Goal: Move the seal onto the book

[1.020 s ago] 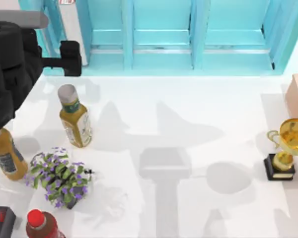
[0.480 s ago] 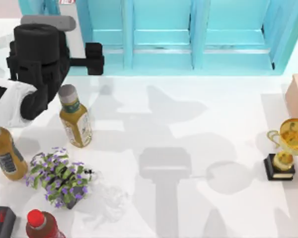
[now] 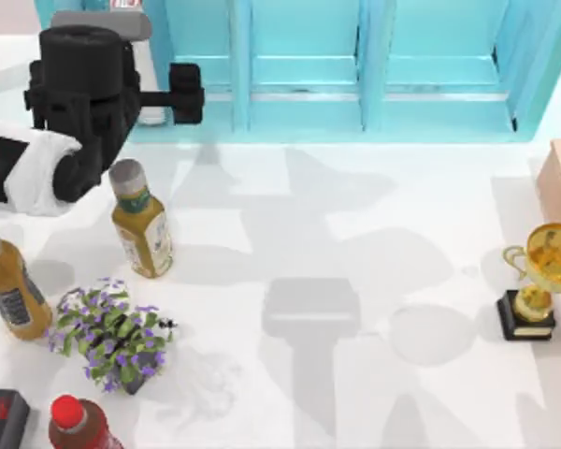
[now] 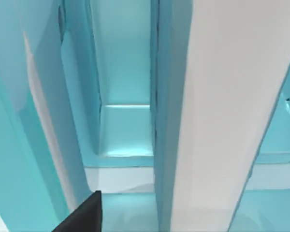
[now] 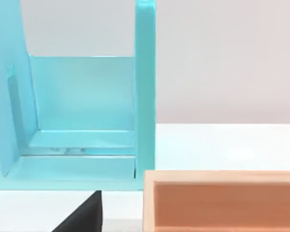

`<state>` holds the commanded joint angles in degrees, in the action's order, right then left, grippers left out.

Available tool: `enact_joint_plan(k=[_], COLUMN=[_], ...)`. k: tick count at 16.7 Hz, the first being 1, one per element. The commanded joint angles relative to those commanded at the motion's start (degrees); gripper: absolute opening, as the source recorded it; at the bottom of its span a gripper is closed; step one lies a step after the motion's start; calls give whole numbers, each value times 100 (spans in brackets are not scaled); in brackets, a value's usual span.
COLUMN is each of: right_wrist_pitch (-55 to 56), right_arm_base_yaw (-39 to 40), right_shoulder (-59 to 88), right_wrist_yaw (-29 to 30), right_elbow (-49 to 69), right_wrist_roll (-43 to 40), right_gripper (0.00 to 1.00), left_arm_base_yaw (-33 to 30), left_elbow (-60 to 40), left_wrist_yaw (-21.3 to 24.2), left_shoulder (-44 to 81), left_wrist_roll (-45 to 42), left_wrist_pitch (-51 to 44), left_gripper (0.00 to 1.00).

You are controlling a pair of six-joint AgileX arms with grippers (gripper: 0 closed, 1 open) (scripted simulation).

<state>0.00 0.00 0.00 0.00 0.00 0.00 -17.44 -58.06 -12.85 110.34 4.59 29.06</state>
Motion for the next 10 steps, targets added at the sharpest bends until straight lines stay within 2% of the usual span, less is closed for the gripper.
enact_joint_plan(k=[10], right_wrist_pitch=[0], right_arm_base_yaw=[0], right_shoulder=[0], right_wrist_yaw=[0], right_elbow=[0], right_wrist_roll=[0], right_gripper=[100], left_arm_base_yaw=[273], left_elbow=[-1589], left_wrist_yaw=[275], left_shoulder=[1618], left_wrist_roll=[-110], left_wrist_pitch=[30], left_gripper=[100])
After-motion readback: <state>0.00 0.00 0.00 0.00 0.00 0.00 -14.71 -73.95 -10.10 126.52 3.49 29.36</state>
